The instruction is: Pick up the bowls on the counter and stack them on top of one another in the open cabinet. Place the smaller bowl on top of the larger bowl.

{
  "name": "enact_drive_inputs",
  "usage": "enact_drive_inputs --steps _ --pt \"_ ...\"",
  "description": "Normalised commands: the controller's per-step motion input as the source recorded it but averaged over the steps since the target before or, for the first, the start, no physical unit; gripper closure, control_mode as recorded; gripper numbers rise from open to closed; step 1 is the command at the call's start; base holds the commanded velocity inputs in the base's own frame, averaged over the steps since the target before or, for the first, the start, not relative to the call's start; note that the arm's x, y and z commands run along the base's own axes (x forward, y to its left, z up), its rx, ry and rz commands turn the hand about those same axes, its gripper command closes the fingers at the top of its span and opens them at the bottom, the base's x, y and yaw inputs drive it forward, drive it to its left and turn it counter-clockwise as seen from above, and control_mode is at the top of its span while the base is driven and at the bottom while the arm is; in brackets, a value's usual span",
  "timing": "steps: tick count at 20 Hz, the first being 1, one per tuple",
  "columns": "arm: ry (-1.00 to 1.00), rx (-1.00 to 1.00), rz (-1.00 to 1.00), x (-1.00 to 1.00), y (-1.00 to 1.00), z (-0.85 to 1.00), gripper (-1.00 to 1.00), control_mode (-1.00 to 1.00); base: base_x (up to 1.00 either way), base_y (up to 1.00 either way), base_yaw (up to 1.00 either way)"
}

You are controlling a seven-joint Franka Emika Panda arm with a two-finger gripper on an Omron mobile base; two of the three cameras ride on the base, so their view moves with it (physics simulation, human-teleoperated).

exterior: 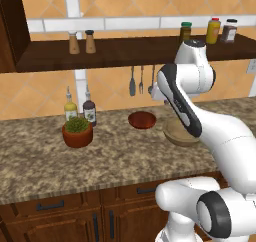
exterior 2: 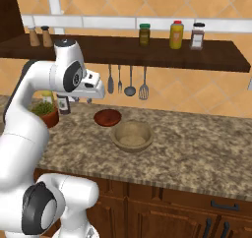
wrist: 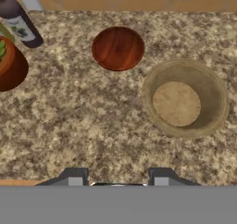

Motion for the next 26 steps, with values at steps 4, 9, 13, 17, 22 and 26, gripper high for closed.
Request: enact_drive_inputs --steps 4,9,13,17,22,26 --pt "0.03 -0.18 0.02 0.03 0.23 -0.56 -1.00 -1.00 0.00 0.00 0.00" --pt "0.00 -0.25 0.12 0.38 0.75 -0.88 -1.00 -1.00 0.00 0.00 0.00" --pt "0.09 -0.07 0.05 0.78 0.20 -0.30 -1.00 -1.00 0.00 0.00 0.00" --pt "0.13 -0.04 0.00 0.71 0.01 -0.20 -1.00 -1.00 0.00 0.00 0.00" --pt "0.07 0.00 0.00 0.63 0.00 -0.42 -1.00 -1.00 0.00 0.00 0.00" --pt "0.00 0.00 0.01 0.50 0.11 -0.63 -1.00 -1.00 0.00 0.00 0.00"
